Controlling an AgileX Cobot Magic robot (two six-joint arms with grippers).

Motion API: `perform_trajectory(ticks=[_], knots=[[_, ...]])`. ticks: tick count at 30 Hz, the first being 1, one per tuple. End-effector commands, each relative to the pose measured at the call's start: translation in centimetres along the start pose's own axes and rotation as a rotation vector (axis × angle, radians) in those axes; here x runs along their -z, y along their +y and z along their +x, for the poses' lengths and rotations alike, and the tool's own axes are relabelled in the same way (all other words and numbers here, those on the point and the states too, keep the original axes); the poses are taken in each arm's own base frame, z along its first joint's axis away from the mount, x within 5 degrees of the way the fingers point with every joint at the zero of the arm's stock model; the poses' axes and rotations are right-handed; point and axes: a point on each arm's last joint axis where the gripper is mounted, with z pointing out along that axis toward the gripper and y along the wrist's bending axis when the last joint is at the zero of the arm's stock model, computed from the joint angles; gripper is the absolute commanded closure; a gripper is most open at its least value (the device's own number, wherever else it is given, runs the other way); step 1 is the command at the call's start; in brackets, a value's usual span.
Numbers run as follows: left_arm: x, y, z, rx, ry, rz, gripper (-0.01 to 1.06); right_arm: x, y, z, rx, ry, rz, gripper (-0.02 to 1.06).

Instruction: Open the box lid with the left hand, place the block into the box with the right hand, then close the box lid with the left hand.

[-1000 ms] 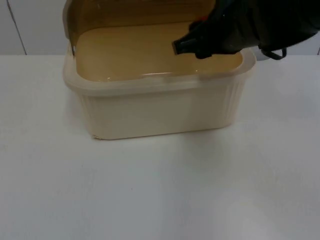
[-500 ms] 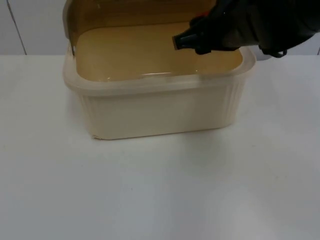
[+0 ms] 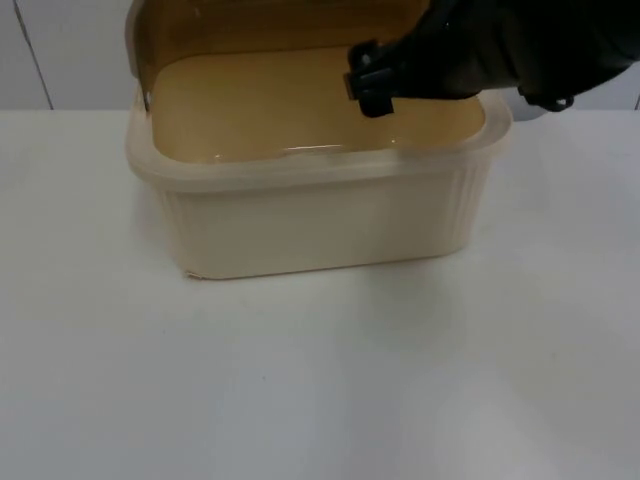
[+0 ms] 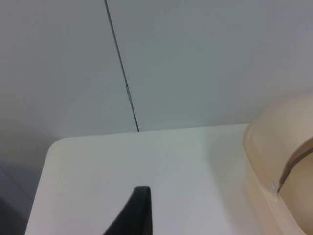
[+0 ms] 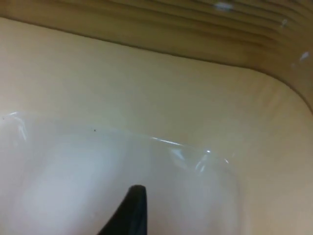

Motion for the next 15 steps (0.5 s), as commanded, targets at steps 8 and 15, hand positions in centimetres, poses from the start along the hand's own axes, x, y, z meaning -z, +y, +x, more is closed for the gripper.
perform_trajectory(ticks=[8,15], knots=[[0.0,0.0,0.2,-0.014,0.014,-0.008,0.00,6.7,0.8,-3.4,0.146,0.000,-0.011,0.09],[0.0,0.0,0.2,-0.014,0.019,-0.007,0.00,11.6,-0.9,-3.5,0.005,-0.051,-0.166,0.09]])
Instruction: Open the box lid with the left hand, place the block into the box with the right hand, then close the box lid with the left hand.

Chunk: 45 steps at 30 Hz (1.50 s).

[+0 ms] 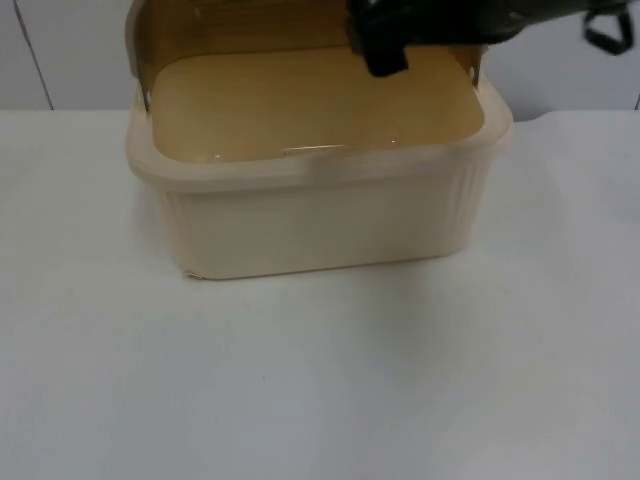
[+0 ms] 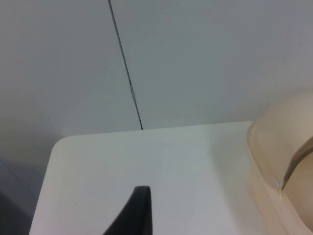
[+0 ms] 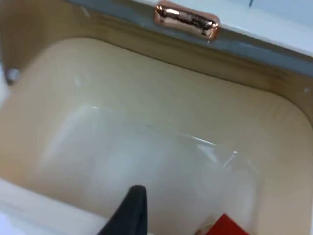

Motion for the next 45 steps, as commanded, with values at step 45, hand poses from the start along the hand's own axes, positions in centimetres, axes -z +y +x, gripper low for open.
perform_trajectory(ticks=[45], knots=[[0.0,-0.3,0.0,0.031,-0.006,0.028,0.00,16.9,-12.4,-0.8,-0.016,-0.284,0.295,0.11]])
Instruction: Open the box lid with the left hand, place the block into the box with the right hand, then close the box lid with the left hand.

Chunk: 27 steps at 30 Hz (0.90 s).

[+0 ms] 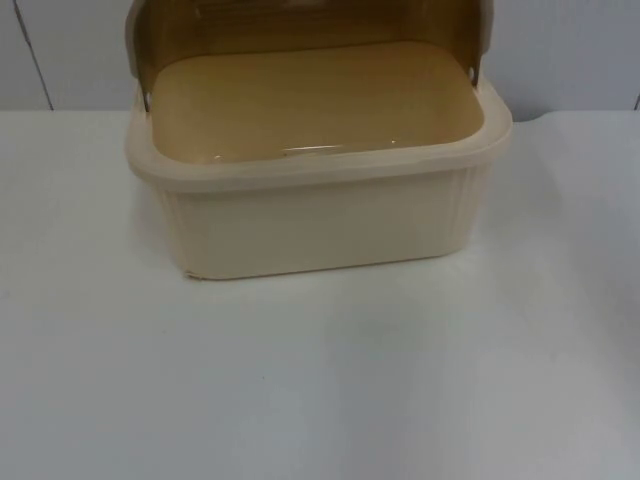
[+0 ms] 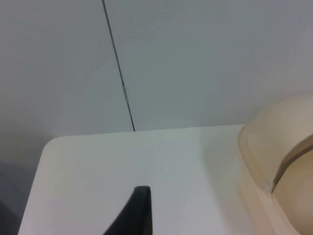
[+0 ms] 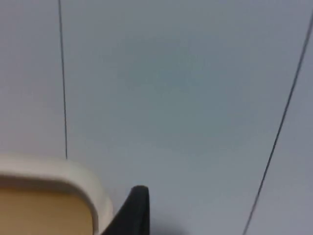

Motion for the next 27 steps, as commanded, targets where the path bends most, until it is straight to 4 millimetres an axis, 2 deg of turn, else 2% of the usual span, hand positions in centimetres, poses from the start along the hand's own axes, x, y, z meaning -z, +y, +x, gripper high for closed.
perform_trajectory(ticks=[1,4,8,12,13,15,17,20,23,27], knots=[[0.0,-0.2,0.0,0.009,-0.003,0.010,0.00,-1.0,1.0,0.9,0.087,0.056,0.007,0.11],[0.0,-0.1,0.0,0.007,-0.003,0.009,0.00,-1.5,1.1,1.3,0.055,0.081,0.024,0.11],[0.0,-0.1,0.0,0.012,-0.003,0.009,0.00,-1.0,0.4,0.7,-0.026,0.045,0.019,0.11],[0.0,-0.1,0.2,0.118,0.015,0.009,0.00,0.2,-2.4,0.0,-0.148,-0.005,0.113,0.11],[0.0,-0.1,0.2,0.118,0.015,0.009,0.00,0.2,-2.4,0.0,-0.148,-0.005,0.113,0.11],[0.0,-0.2,0.4,0.127,0.033,0.008,0.00,1.5,-3.8,-0.6,-0.157,-0.054,0.151,0.11],[0.0,0.0,0.6,0.112,0.055,-0.005,0.00,3.0,-4.4,-1.4,-0.159,-0.105,0.155,0.11],[0.0,0.0,0.7,0.101,0.068,-0.014,0.00,4.2,-4.7,-1.9,-0.166,-0.142,0.158,0.11],[0.0,0.1,1.0,0.092,0.107,-0.023,0.00,5.9,-5.6,-2.3,-0.173,-0.173,0.224,0.11],[0.1,0.1,1.5,0.087,0.158,-0.029,0.00,6.2,-6.1,-2.2,-0.124,-0.155,0.280,0.11]])
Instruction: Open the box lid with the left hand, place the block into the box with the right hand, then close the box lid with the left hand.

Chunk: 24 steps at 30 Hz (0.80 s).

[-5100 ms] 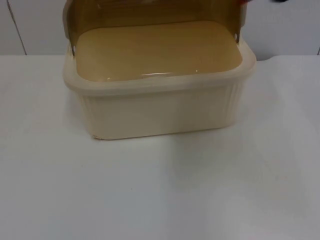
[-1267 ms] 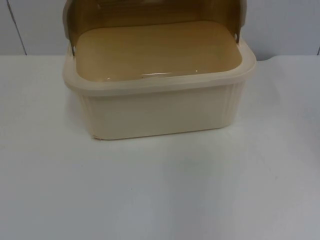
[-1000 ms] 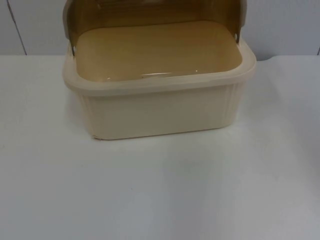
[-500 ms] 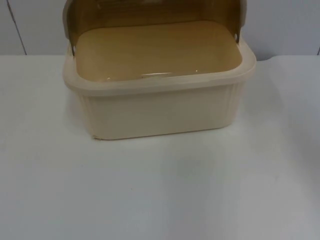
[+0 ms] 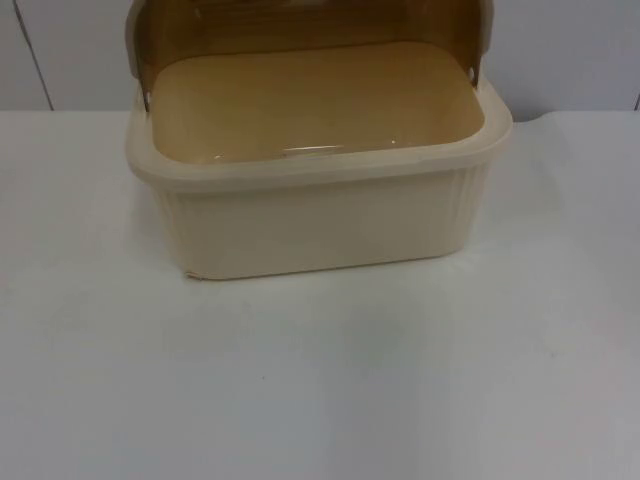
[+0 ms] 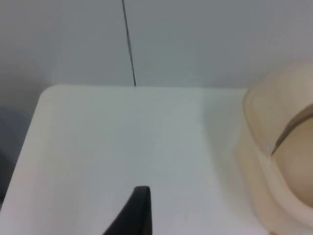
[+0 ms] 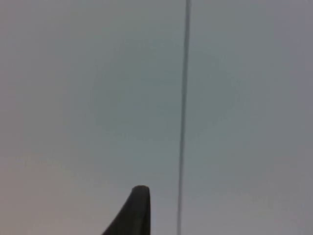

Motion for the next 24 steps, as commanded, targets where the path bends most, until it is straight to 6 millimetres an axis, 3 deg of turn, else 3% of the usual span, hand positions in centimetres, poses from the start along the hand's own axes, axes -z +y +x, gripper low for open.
perform_trajectory(ticks=[1,12,24], knots=[[0.0,0.0,0.3,-0.002,0.026,-0.007,0.00,0.1,-0.4,-0.1,0.025,0.000,0.029,0.11],[0.0,0.4,0.1,-0.004,0.004,-0.050,0.00,0.1,-0.1,-0.1,0.030,-0.006,0.002,0.11],[0.5,-0.4,-4.5,0.040,-0.497,0.045,0.00,-0.9,0.4,0.5,0.068,0.029,0.000,0.11]])
